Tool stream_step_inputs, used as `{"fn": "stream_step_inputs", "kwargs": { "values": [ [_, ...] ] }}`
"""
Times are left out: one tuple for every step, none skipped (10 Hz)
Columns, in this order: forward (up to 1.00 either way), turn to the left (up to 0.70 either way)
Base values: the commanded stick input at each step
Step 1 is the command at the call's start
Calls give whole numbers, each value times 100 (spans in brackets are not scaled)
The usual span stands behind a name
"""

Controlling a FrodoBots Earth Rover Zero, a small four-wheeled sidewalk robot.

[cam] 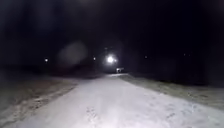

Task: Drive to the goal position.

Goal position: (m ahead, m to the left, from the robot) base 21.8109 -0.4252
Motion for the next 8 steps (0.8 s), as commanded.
{"fn": "stream_step_inputs", "kwargs": {
  "values": [
    [70, 0],
    [70, 0],
    [70, 0],
    [70, 0],
    [70, 0],
    [70, 0],
    [70, 0],
    [70, 0]
  ]
}}
